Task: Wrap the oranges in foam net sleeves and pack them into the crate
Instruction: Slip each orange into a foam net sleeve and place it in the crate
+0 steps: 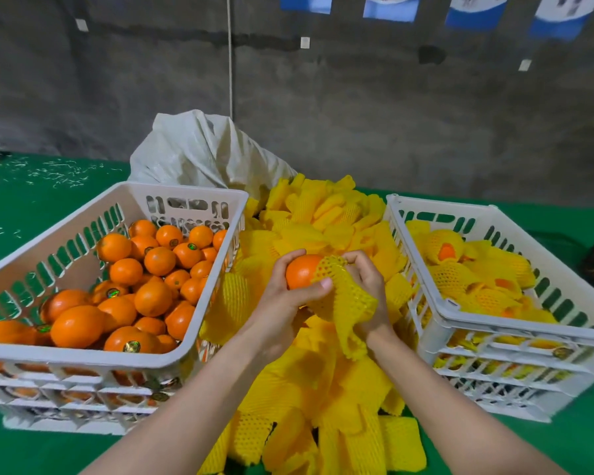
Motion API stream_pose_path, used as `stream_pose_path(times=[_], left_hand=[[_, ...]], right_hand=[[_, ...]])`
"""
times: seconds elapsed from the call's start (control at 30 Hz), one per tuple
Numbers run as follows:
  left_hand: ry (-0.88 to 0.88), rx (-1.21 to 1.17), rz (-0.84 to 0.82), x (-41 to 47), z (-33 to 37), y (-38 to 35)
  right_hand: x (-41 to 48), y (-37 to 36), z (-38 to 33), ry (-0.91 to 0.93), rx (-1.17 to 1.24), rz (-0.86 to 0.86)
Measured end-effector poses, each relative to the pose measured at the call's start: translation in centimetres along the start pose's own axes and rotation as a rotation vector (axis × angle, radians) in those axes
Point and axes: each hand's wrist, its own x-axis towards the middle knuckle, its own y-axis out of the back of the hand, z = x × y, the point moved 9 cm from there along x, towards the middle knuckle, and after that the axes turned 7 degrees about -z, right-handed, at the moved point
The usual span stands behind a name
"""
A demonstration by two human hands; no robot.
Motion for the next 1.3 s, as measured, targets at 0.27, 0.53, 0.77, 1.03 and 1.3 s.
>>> stream_pose_path(times=[0.27, 0.53, 0.77, 1.03, 1.3], left_hand=[[-0.037, -0.092, 0.110, 0.5, -0.4, -0.3], [0.048, 0.107, 0.234, 0.7, 0.0, 1.3], [0.154, -0.310, 0.097, 0.5, -2.5, 0.1], [0.224, -0.456, -0.029, 0.3, -2.5, -0.8], [0.245, -0.529, -0.063, 0.1, -2.5, -1.4]], right_hand=[[-2.3, -0.3, -0.5, 0.055, -0.121, 0.097], [-3.0, -0.8, -1.4, 0.220, -0.152, 0.100], [-0.9, 0.0, -0.7, 0.121, -0.021, 0.079], [-0.1, -0.2, 1.0, -0.043, 0.152, 0.045], [0.3, -1.4, 3.4, -0.251, 0.324, -0.036]])
